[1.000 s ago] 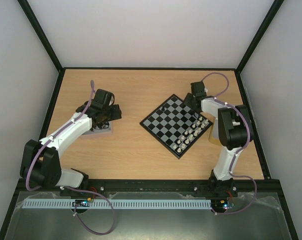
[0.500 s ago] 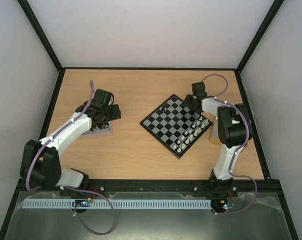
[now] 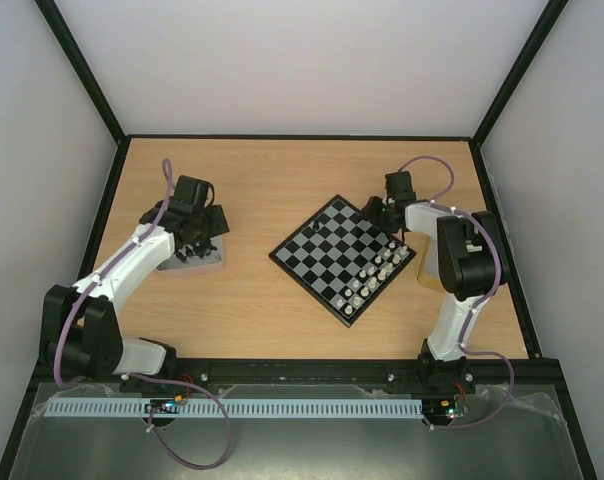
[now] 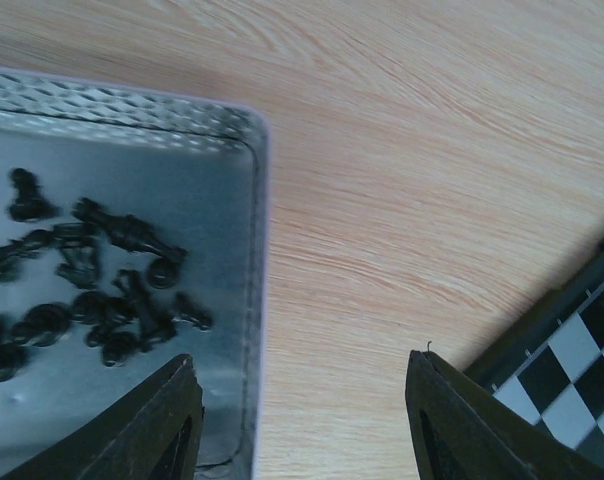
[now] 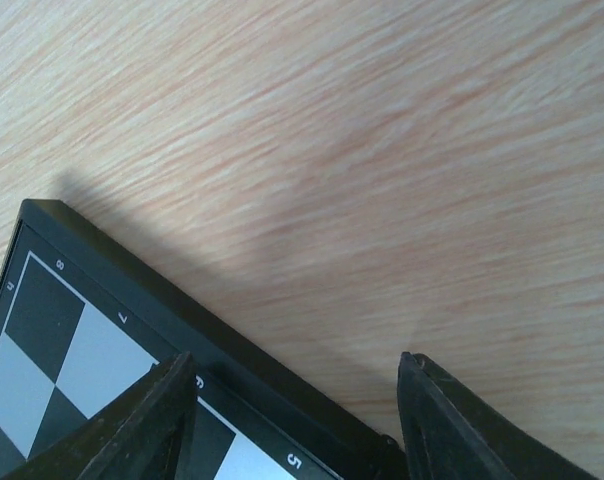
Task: Set up the chess pieces on the board
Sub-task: Move the chessboard to the center of the board, then pick up the chess piece from the storage box.
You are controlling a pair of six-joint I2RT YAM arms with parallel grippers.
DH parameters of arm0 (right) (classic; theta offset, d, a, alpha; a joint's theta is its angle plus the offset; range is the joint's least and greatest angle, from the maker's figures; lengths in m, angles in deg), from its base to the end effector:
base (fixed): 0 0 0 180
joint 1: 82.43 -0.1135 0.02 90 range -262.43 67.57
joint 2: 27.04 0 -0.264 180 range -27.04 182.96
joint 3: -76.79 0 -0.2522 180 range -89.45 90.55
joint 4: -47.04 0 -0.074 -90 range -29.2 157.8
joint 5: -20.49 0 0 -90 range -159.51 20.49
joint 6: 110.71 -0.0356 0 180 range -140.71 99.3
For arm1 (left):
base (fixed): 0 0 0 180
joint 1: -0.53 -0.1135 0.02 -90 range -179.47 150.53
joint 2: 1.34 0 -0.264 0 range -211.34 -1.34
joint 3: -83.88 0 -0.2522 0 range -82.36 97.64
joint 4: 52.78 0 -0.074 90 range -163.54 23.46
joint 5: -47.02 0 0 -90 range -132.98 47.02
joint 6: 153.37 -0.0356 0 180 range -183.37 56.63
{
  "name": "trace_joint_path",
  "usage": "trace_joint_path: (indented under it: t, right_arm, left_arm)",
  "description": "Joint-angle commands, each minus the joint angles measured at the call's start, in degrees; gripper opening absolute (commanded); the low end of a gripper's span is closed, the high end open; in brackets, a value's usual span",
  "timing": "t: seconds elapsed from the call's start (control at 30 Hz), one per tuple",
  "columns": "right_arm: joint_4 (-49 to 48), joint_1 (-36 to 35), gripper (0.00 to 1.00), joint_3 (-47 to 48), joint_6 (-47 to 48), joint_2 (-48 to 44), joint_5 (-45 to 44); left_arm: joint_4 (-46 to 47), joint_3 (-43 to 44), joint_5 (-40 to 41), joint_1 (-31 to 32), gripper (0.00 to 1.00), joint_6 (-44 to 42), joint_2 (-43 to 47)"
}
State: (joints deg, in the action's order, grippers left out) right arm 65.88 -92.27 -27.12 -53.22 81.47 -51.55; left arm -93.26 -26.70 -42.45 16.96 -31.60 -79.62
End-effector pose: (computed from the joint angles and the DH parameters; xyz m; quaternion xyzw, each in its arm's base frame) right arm 0.3767 0.0765 0.1445 0.1324 0.9238 0.2556 0.2523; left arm 0.2754 -0.0809 0.2500 -0.1267 0.9291 -0.1379 0.3189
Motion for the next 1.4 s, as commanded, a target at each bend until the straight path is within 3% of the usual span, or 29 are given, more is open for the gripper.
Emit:
trace_joint_path:
  t: [0.0, 0.3, 0.7, 1.03, 1.13, 1.23, 1.37]
  right_arm:
    - [3.8, -0.68, 0.53, -3.31, -0.59, -1.53, 3.67]
    - [2.41, -1.52, 0.52, -4.51, -2.13, -5.53, -0.24]
    - [1.04, -1.48, 0.45, -3.79, -3.57, -20.29, -11.19]
    - [1.86, -1.49, 0.43, -5.53, -3.54, -28.57, -11.66]
    - [1.99, -1.49, 0.43, -5.8, -3.52, -30.12, -11.72]
    - [2.21, -1.53, 0.43, -5.83, -3.57, -31.28, -12.02]
    - [1.88, -1.44, 0.43, -6.2, -3.53, -32.53, -11.7]
  left_arm:
    - [-2.21, -0.29, 3.62, -3.11, 0.56, 2.33, 1.96]
    - [-2.99, -2.96, 7.99, -9.45, 0.41, 3.99, -0.8]
    - [-1.21, -5.43, 9.51, -10.71, 0.29, 3.98, -8.27]
    - [1.19, -6.04, 8.45, -10.93, 0.19, 4.67, -11.83]
    - [1.93, -6.24, 7.99, -10.98, 0.11, 4.49, -12.18]
    - [2.01, -5.87, 8.48, -10.98, 0.03, 4.49, -10.76]
    - [0.67, -4.77, 9.2, -10.89, 0.02, 4.13, -7.27]
